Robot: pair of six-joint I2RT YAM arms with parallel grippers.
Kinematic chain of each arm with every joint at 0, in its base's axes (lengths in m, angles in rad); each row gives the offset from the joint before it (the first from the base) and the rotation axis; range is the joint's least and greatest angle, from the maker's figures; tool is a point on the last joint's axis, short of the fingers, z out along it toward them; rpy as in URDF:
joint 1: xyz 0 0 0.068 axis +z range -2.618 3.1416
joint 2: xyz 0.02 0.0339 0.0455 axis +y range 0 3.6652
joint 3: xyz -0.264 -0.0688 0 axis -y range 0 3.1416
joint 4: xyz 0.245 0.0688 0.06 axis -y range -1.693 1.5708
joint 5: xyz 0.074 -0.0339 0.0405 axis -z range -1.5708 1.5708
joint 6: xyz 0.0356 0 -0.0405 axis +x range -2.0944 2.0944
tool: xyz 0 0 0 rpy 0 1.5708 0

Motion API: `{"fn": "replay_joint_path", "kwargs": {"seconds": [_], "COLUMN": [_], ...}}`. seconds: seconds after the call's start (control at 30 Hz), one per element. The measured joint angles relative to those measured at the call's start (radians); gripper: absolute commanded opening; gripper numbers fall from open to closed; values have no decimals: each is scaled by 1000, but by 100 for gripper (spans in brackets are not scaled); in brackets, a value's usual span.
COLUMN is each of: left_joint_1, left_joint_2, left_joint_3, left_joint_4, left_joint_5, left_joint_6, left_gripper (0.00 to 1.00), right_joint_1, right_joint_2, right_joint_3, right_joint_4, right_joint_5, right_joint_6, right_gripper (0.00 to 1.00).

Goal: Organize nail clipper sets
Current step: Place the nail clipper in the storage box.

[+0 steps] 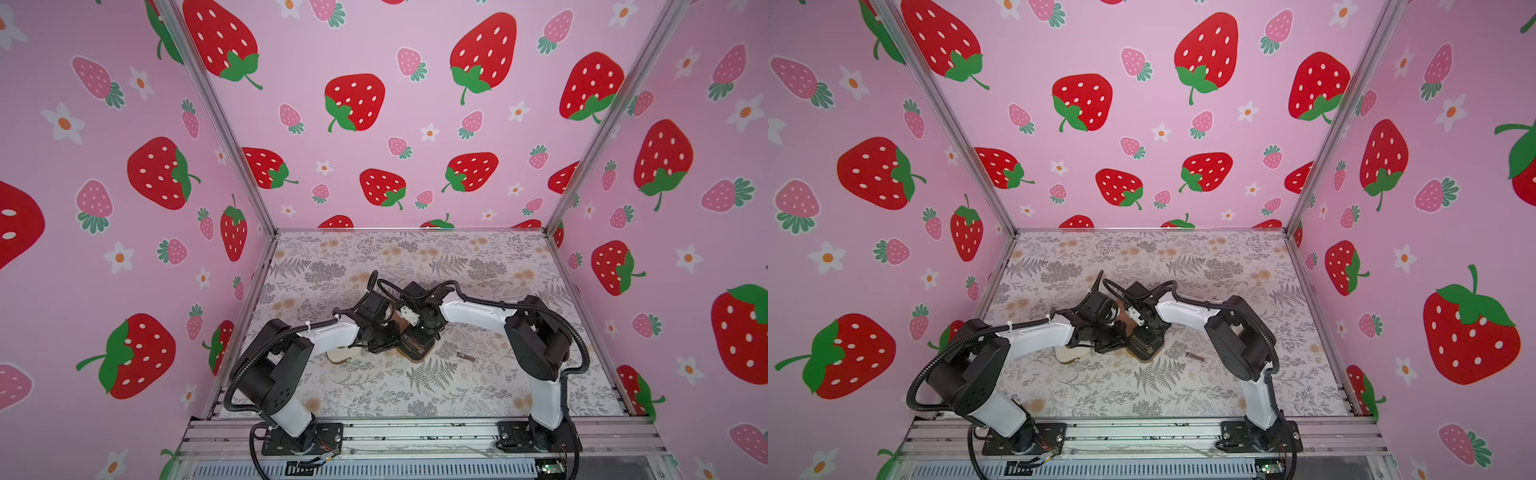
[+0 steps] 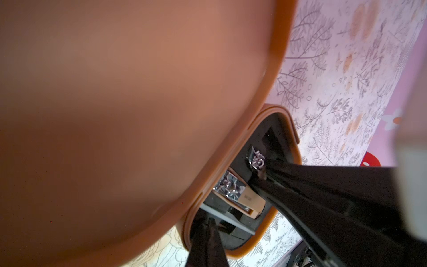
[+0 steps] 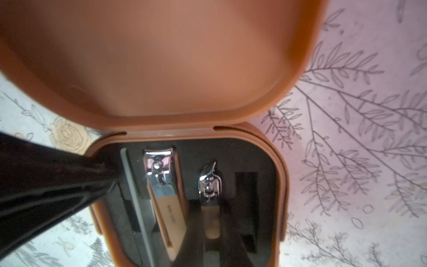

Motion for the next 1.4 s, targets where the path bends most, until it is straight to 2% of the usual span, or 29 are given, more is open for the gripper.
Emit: {"fn": "replay_joint_path", "kwargs": {"seconds": [0.33, 0.6, 0.83, 1.03, 1.13, 1.4], "left_joint_1": [0, 0, 0, 0, 0, 0], "left_joint_2": [0, 0, 0, 0, 0, 0], "left_joint_3": [0, 0, 0, 0, 0, 0], "left_joint_4": [0, 0, 0, 0, 0, 0], "left_joint_5": [0, 0, 0, 1, 1, 1], "left_joint_6": [0, 0, 0, 0, 0, 0], "left_gripper": [0, 0, 0, 0, 0, 0], "right_joint_1": [2, 1, 0, -11, -21, -32], "right_joint_2": [-3, -20, -108, -135, -129, -42], "right_joint_3": [0, 0, 0, 1, 2, 31], "right_joint_4": [7, -2, -18, -14, -3, 55], "right_joint_5": [8, 13, 18, 3, -23, -91], "right_joint_6": [3, 3, 2, 0, 2, 8], "right_gripper": [24, 25, 25, 17, 16, 12]}}
